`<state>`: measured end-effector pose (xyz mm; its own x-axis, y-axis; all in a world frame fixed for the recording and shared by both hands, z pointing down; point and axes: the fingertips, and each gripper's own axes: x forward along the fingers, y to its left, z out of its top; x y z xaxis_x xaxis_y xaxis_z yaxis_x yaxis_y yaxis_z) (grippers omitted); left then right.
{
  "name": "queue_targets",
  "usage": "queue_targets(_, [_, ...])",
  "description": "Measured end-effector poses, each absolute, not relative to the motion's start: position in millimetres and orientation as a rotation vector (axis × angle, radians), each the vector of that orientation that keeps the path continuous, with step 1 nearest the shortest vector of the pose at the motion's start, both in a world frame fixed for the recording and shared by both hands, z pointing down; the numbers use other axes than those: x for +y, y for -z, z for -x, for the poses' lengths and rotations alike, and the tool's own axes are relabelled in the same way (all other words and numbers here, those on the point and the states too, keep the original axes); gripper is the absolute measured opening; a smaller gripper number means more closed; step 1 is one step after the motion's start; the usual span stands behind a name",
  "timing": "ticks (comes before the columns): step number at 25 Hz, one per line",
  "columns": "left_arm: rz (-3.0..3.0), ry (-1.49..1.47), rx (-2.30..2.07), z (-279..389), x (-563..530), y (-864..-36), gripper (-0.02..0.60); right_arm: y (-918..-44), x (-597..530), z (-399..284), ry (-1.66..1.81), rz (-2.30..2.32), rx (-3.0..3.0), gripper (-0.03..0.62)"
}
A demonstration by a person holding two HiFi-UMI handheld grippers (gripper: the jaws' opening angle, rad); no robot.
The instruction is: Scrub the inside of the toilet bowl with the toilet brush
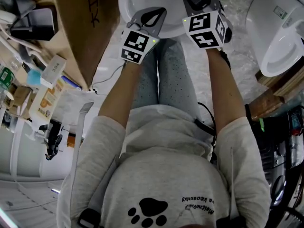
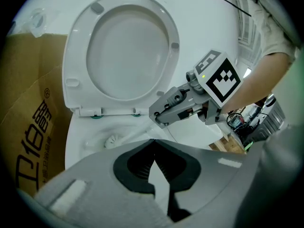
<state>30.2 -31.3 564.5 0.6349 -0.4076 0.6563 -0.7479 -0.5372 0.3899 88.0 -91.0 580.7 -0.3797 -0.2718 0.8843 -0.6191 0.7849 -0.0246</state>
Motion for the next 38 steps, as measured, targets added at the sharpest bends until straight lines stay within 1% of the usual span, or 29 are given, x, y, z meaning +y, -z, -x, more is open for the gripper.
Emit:
queue_targets(17, [-2.207,-0.669,-0.866,-44.7,-23.7,-567.2,-0.002,-583.1,-92.6,-120.7,-0.442,-0.691,-1.98,0.161])
queue_targets(38, [-2.266,-0.675,-0.77,-79.9,-9.4,-561.8,-0.002,-584.9,-73.8,-160.2,-0.564,-0.817,-1.951,0.163])
